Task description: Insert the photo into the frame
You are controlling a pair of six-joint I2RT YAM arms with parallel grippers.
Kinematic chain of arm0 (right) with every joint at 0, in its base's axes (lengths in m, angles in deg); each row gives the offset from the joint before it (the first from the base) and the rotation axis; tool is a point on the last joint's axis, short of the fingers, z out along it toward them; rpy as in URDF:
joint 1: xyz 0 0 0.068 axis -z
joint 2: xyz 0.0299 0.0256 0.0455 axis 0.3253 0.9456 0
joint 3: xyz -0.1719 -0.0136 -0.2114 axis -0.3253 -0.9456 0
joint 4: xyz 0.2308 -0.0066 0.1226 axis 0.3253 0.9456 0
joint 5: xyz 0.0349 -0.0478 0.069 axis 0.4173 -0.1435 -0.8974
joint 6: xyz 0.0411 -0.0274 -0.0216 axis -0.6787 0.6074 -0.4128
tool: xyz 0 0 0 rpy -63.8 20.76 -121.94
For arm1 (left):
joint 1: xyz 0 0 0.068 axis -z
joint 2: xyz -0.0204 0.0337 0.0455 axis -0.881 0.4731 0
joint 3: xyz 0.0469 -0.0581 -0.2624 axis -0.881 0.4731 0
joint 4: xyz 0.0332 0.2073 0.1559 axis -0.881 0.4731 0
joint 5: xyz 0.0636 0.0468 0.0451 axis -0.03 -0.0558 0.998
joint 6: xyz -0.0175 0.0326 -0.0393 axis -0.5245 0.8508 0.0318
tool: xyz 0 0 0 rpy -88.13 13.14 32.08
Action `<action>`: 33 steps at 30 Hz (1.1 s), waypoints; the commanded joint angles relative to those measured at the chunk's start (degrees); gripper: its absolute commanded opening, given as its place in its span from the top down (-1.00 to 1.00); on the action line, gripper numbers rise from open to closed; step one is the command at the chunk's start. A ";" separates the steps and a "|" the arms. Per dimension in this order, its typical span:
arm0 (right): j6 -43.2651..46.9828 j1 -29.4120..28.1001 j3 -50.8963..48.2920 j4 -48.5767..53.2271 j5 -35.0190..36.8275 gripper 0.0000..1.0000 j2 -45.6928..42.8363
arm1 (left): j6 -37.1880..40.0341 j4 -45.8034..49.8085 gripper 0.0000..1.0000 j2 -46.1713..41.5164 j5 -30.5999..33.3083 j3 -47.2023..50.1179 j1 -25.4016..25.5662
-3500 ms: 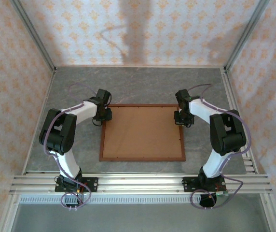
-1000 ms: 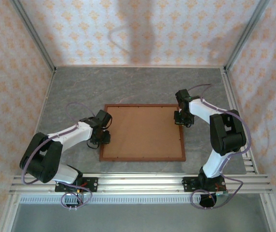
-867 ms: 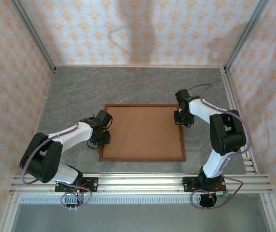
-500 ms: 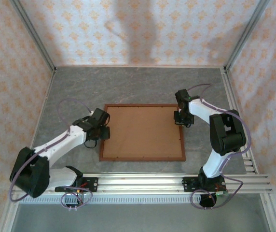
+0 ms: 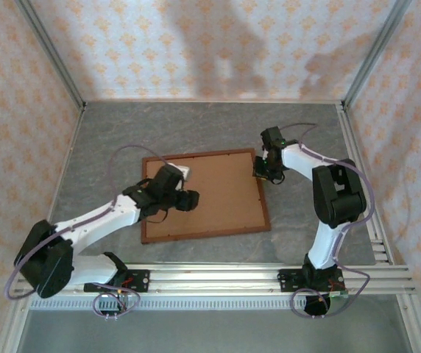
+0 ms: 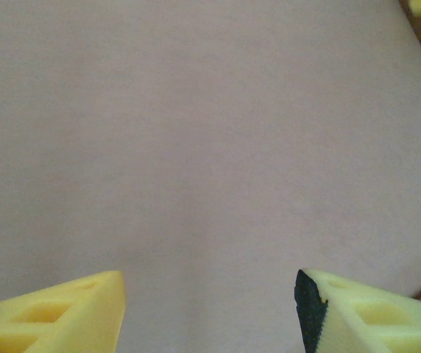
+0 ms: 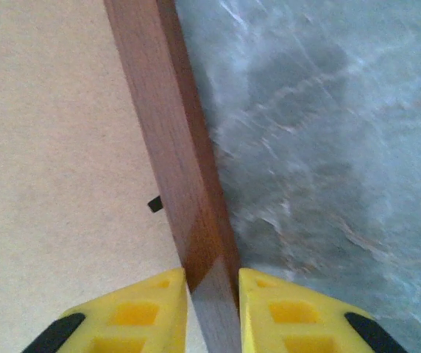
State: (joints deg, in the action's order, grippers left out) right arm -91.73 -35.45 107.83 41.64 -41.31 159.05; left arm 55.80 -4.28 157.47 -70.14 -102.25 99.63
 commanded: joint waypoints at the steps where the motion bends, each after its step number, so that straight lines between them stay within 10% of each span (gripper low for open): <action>1: -1.23 -0.18 2.89 -0.95 0.01 0.37 -1.42 | 8.90 -3.87 -0.27 3.16 1.37 -2.54 5.51; 17: 2.45 0.48 -8.08 5.49 8.69 -0.62 -14.90 | 29.85 1.09 -0.25 22.85 7.19 -14.68 23.28; 33: 3.77 0.51 -9.02 8.24 9.87 -0.65 -15.38 | 32.85 -0.68 0.20 31.24 5.23 -17.51 24.55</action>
State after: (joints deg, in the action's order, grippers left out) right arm -88.89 -35.28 99.26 47.71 -33.09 144.65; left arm 87.51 -5.07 186.98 -65.36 -118.95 123.93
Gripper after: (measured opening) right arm 0.825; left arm 0.412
